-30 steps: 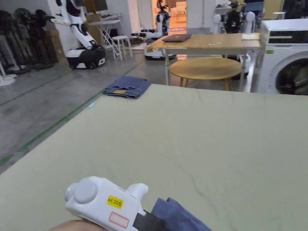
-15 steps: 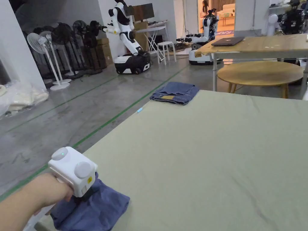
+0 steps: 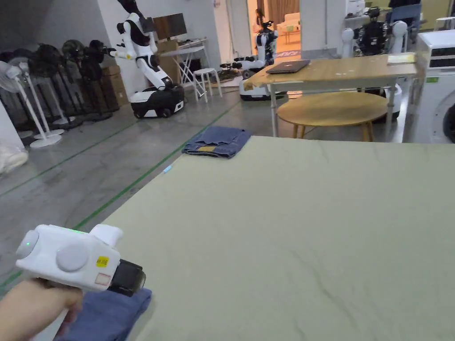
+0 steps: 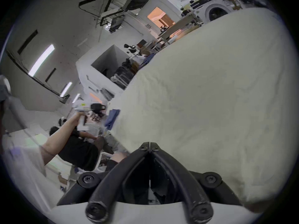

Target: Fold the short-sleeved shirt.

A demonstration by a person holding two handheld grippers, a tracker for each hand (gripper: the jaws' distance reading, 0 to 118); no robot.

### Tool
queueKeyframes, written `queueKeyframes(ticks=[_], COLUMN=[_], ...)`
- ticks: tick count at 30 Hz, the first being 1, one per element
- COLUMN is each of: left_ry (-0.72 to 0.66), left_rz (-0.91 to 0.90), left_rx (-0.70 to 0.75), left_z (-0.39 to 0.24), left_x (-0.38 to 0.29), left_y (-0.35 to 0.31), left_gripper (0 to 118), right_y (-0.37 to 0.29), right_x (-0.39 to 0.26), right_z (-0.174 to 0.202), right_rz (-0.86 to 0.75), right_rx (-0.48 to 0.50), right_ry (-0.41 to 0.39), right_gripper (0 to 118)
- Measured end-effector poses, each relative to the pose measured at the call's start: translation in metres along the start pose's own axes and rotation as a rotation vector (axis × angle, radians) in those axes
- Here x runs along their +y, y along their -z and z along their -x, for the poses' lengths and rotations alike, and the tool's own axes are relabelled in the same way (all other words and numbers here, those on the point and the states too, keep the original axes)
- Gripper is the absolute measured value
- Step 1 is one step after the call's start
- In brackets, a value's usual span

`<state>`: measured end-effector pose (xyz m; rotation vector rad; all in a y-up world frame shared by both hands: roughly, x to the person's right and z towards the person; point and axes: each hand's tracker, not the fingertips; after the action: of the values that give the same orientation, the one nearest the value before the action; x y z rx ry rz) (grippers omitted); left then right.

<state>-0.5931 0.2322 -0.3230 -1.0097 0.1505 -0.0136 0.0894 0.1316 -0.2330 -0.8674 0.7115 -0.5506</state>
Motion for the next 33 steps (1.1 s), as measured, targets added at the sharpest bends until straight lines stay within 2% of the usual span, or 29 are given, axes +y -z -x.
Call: queueKeyframes(ticks=[1,2,3,4,7,8,9,10,11,12,13,15,17,20,23,25,30,33], left_ry=[-0.013,0.002,0.025,0.045,0.108,0.134,0.182,0.25,0.263,0.236,0.216,0.243,0.237,0.13,0.078,0.024,0.009,0.019], left_rz=[-0.031,-0.073,-0.101,-0.132,-0.223,-0.269,-0.346,-0.446,-0.511,-0.55,-0.584,-0.643,-0.697,-0.769,-0.805,-0.835,-0.895,-0.963], left_rx=[-0.039,-0.058,-0.053,-0.04,-0.164,-0.175,-0.122,0.002,-0.033,-0.103,-0.138,-0.167,-0.208,-0.294,-0.302,-0.313,-0.308,-0.264], left_z=[-0.019,-0.042,-0.069,-0.094,-0.175,-0.207,-0.234,-0.264,-0.289,-0.306,-0.324,-0.362,-0.388,-0.411,-0.424,-0.426,-0.431,-0.434], left_x=[-0.006,-0.012,-0.016,-0.021,-0.032,-0.036,-0.041,-0.044,-0.042,-0.04,-0.038,-0.03,-0.025,-0.018,-0.013,-0.012,-0.015,-0.019], left_y=[0.001,0.0,0.003,0.003,-0.005,-0.013,-0.022,-0.035,-0.049,-0.062,-0.075,-0.106,-0.132,-0.169,-0.195,-0.209,-0.237,-0.249], left_gripper=[76,37,12,5,0,0,0,0,0,0,0,0,0,0,0,0,0,0], right_y=[-0.001,-0.003,-0.006,-0.009,-0.022,-0.028,-0.032,-0.039,-0.048,-0.055,-0.062,-0.073,-0.078,-0.082,-0.087,-0.091,-0.101,-0.104], right_x=[0.003,0.007,0.013,0.018,0.035,0.042,0.047,0.054,0.062,0.068,0.074,0.089,0.104,0.124,0.132,0.131,0.131,0.13], right_z=[0.0,0.0,0.0,0.001,0.005,0.009,0.012,0.017,0.023,0.03,0.042,0.069,0.092,0.129,0.162,0.182,0.204,0.203], right_rz=[-0.007,-0.023,-0.038,-0.051,-0.104,-0.114,-0.121,-0.13,-0.147,-0.171,-0.22,-0.294,-0.378,-0.519,-0.629,-0.707,-0.772,-0.81], right_rx=[-0.033,-0.073,-0.107,-0.141,-0.284,-0.347,-0.377,-0.394,-0.379,-0.372,-0.403,-0.534,-0.624,-0.729,-0.801,-0.82,-0.826,-0.822], right_ry=[-0.014,-0.038,-0.06,-0.075,-0.165,-0.184,-0.189,-0.155,-0.104,-0.104,-0.167,-0.292,-0.355,-0.453,-0.571,-0.621,-0.639,-0.577], right_gripper=[0,0,0,0,0,0,0,0,0,0,0,0,0,0,0,0,0,0])
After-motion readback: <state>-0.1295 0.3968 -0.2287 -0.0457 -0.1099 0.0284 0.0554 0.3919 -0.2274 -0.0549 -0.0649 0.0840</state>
